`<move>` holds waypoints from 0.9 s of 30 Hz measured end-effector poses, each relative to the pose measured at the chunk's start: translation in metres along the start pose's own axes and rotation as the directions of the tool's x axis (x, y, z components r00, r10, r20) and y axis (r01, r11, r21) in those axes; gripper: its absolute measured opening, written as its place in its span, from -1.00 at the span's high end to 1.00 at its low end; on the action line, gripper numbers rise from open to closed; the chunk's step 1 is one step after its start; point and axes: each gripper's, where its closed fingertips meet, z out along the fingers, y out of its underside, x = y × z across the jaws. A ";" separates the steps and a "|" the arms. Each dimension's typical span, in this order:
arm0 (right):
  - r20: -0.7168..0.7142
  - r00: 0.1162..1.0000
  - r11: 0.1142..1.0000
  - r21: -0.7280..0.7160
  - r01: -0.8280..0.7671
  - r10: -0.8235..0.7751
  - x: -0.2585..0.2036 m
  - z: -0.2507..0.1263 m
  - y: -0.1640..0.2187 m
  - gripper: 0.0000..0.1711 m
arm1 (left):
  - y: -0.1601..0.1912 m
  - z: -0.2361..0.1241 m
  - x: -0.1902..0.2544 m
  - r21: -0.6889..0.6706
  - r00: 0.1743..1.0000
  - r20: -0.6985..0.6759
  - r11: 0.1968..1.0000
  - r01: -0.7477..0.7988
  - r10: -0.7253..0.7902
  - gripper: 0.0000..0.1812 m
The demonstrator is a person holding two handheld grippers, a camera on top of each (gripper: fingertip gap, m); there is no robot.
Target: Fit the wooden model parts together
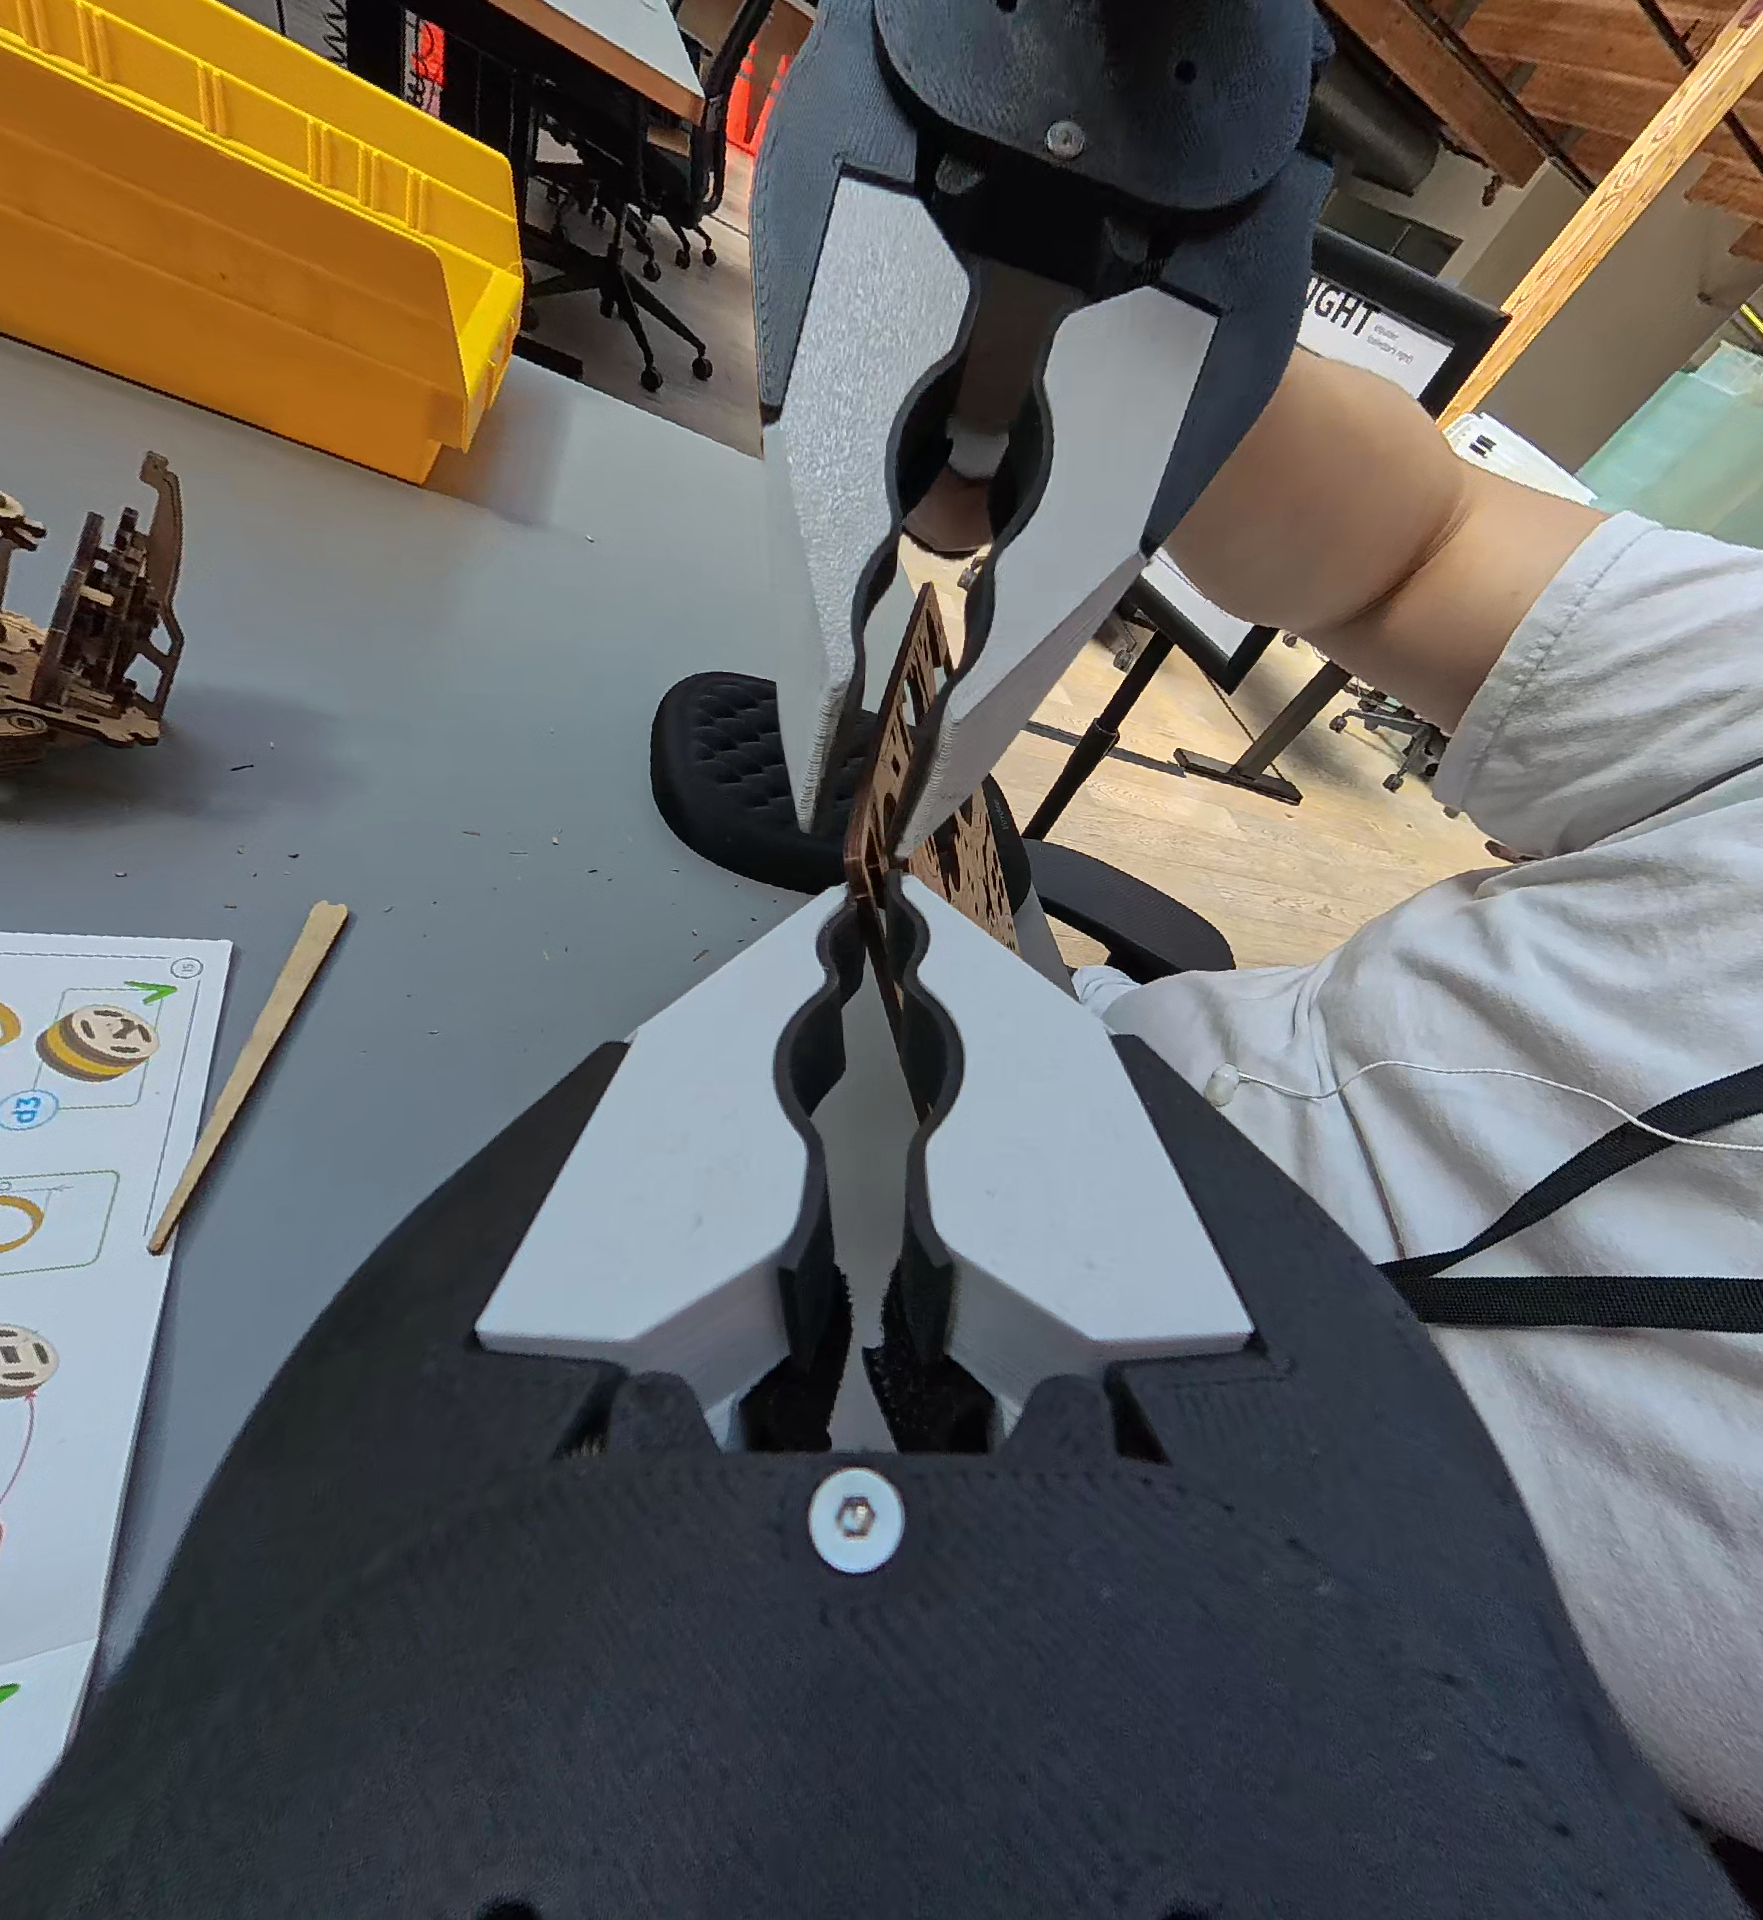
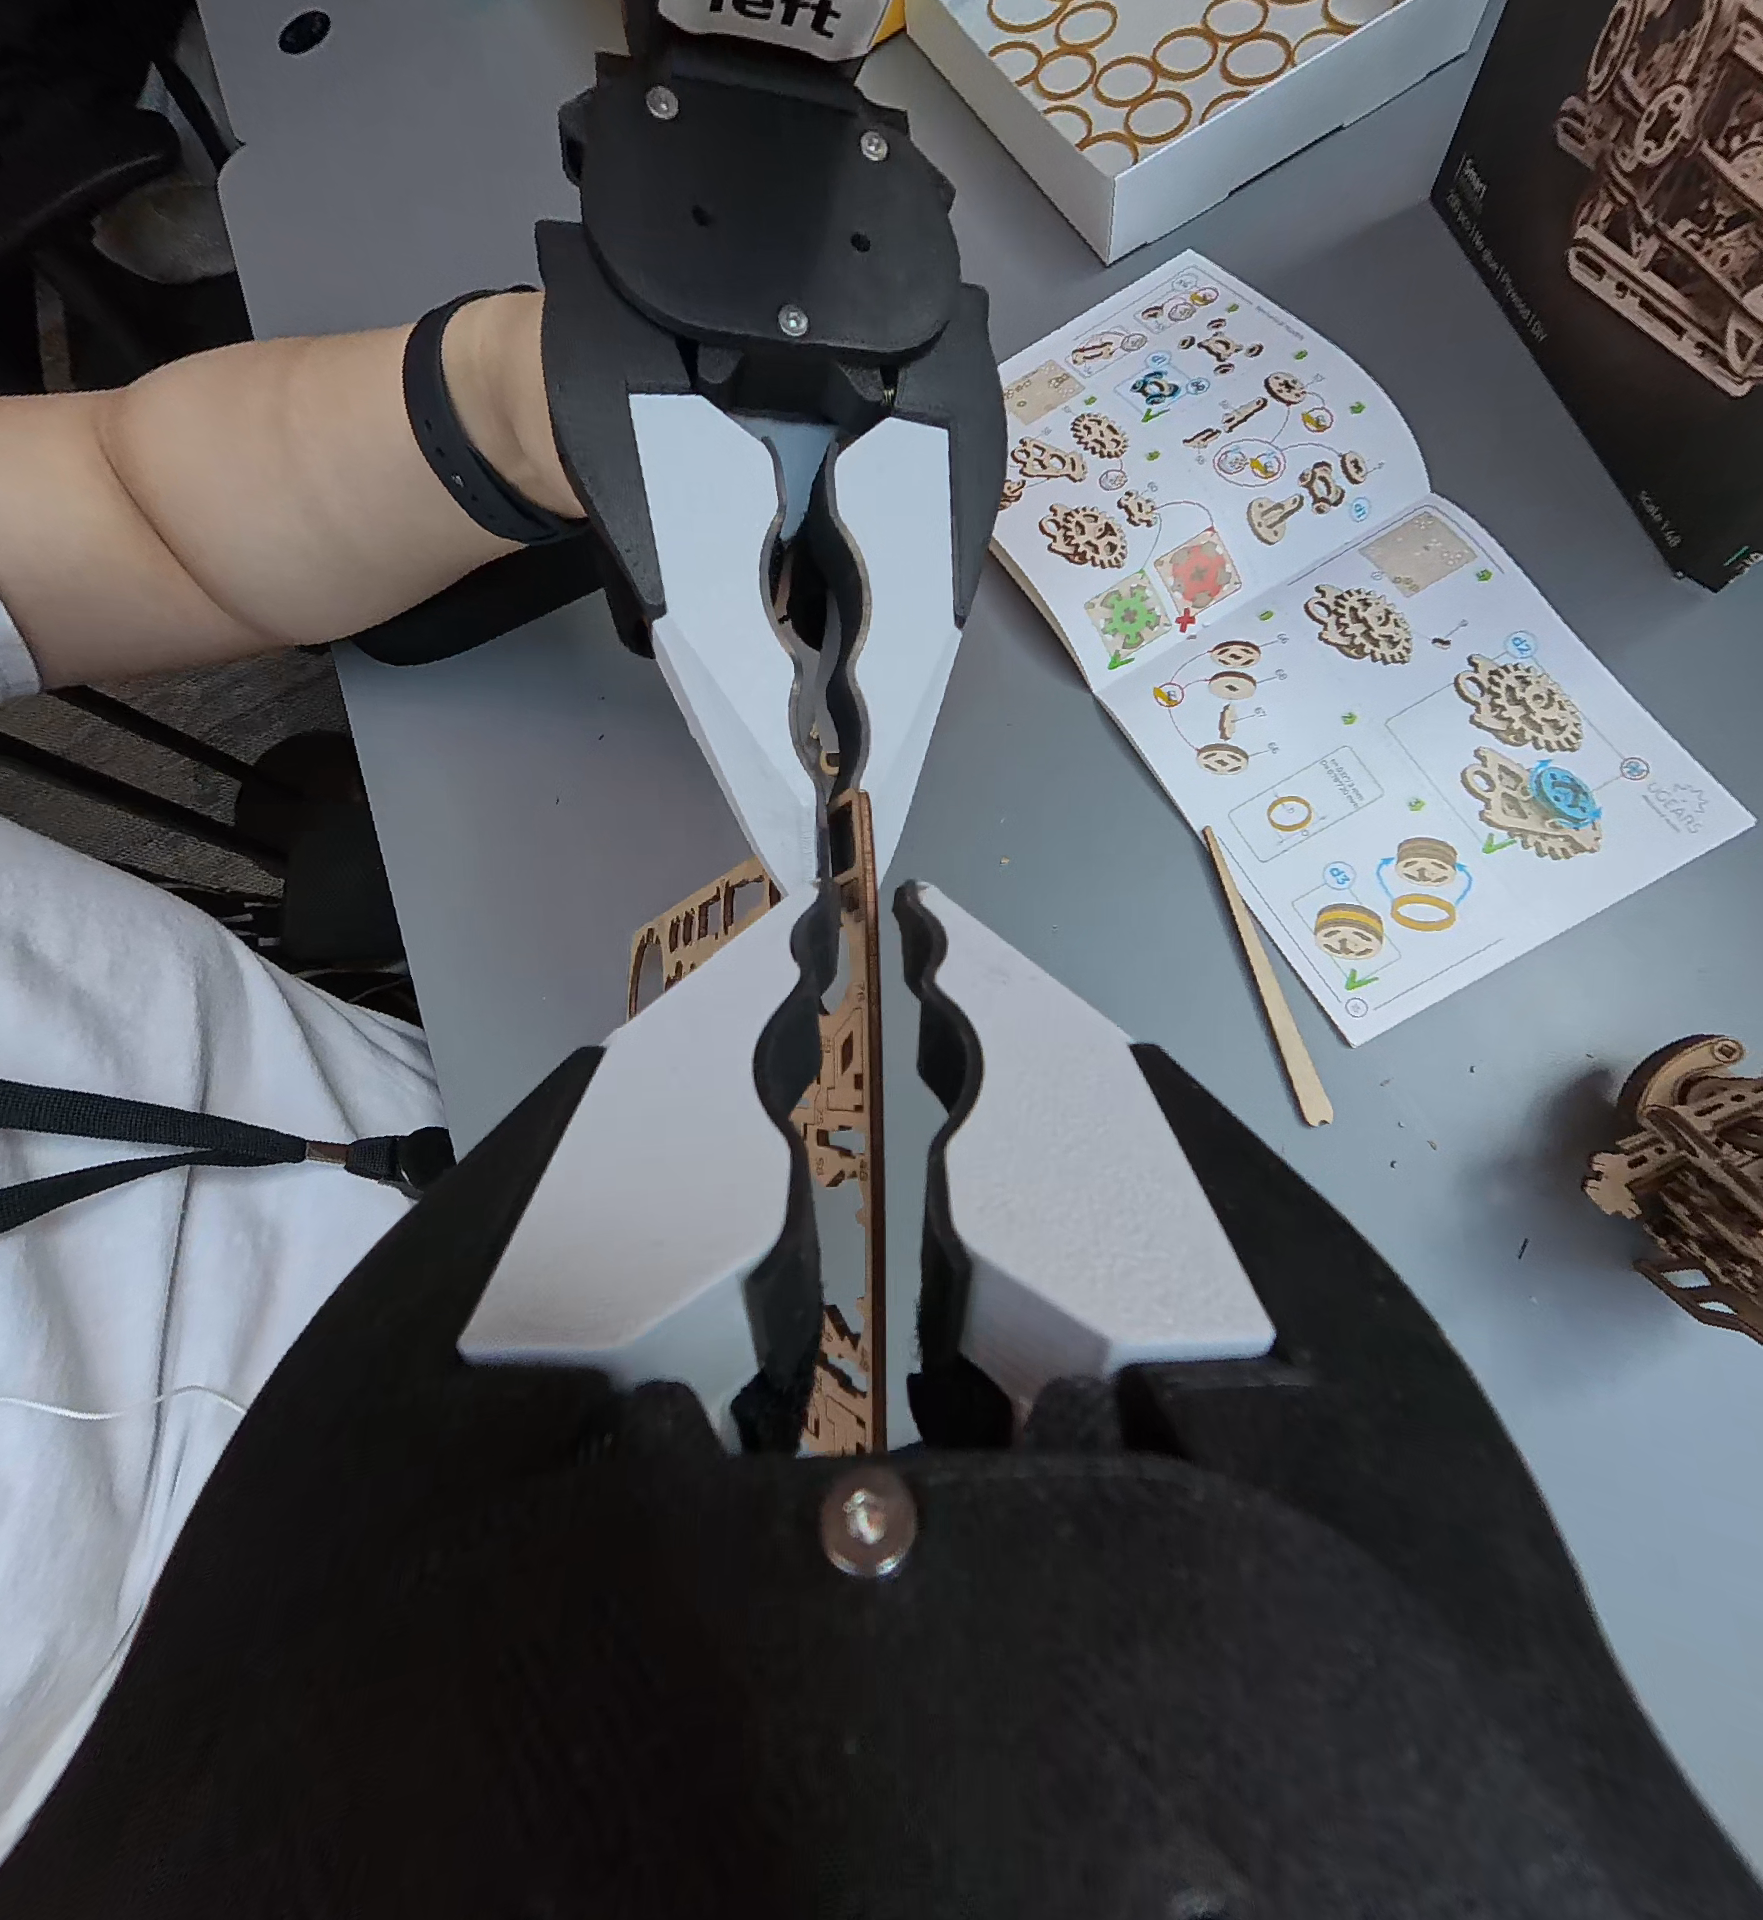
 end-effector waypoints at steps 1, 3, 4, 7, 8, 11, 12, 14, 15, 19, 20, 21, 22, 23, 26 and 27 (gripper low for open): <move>0.001 1.000 1.000 -0.008 0.002 -0.002 0.000 0.002 0.001 0.88 | 0.001 0.000 -0.001 -0.005 1.000 0.005 1.000 -0.002 0.002 0.99; 0.009 1.000 1.000 -0.006 0.004 -0.004 -0.002 0.004 0.000 0.93 | 0.002 0.000 -0.001 -0.014 1.000 0.008 1.000 -0.010 0.010 0.99; 0.022 1.000 1.000 -0.001 -0.006 0.006 -0.003 0.004 0.000 0.93 | 0.002 -0.001 0.000 -0.011 1.000 0.001 1.000 -0.009 0.009 0.98; 0.052 0.997 0.998 0.028 -0.055 0.054 -0.003 0.001 -0.003 0.93 | 0.000 -0.001 0.000 -0.001 1.000 0.000 1.000 -0.008 0.008 0.99; 0.049 0.997 0.997 0.033 -0.066 0.065 -0.002 0.000 -0.003 0.94 | 0.000 -0.001 0.000 -0.003 1.000 0.004 1.000 -0.009 0.009 0.99; 0.061 0.994 0.995 0.038 -0.094 0.091 -0.001 0.001 -0.001 0.93 | 0.001 -0.001 -0.001 -0.004 1.000 0.009 1.000 -0.007 0.007 0.98; 0.063 0.993 0.994 0.040 -0.103 0.101 -0.001 0.001 0.000 0.94 | 0.001 0.000 -0.002 -0.005 1.000 0.011 1.000 -0.008 0.008 0.98; 0.075 0.990 0.991 0.046 -0.122 0.118 -0.001 0.001 -0.001 0.94 | 0.001 -0.001 -0.002 -0.005 1.000 0.011 1.000 -0.007 0.007 0.98; 0.078 0.988 0.989 0.053 -0.135 0.130 -0.001 0.001 -0.002 0.95 | 0.001 0.000 -0.002 -0.005 1.000 0.014 1.000 -0.008 0.008 0.98; 0.085 0.980 0.982 0.052 -0.184 0.179 0.001 0.001 -0.001 0.96 | 0.001 0.000 -0.004 -0.008 1.000 0.024 1.000 -0.007 0.007 0.98; 0.085 0.979 0.981 0.047 -0.191 0.186 0.002 0.002 0.000 0.96 | 0.002 0.000 -0.004 -0.010 1.000 0.026 1.000 -0.006 0.007 0.98; 0.085 0.977 0.979 0.042 -0.201 0.196 0.002 0.002 0.000 0.96 | 0.002 0.000 -0.004 -0.010 1.000 0.026 1.000 -0.002 0.003 0.98; 0.086 0.975 0.977 0.039 -0.210 0.206 0.002 0.002 0.000 0.97 | 0.002 0.000 -0.004 -0.010 1.000 0.024 1.000 0.005 -0.005 0.99; 0.089 0.971 0.973 0.036 -0.226 0.222 0.002 0.002 0.000 0.97 | 0.001 0.000 -0.004 -0.008 1.000 0.023 1.000 0.014 -0.014 0.99; 0.087 0.966 0.969 0.021 -0.245 0.243 0.002 0.001 -0.001 0.97 | 0.000 -0.001 -0.002 -0.001 1.000 0.019 1.000 0.024 -0.024 0.99; 0.084 0.965 0.968 0.008 -0.250 0.249 0.002 0.001 0.000 0.96 | 0.000 0.000 -0.002 -0.005 1.000 0.022 1.000 0.020 -0.020 0.99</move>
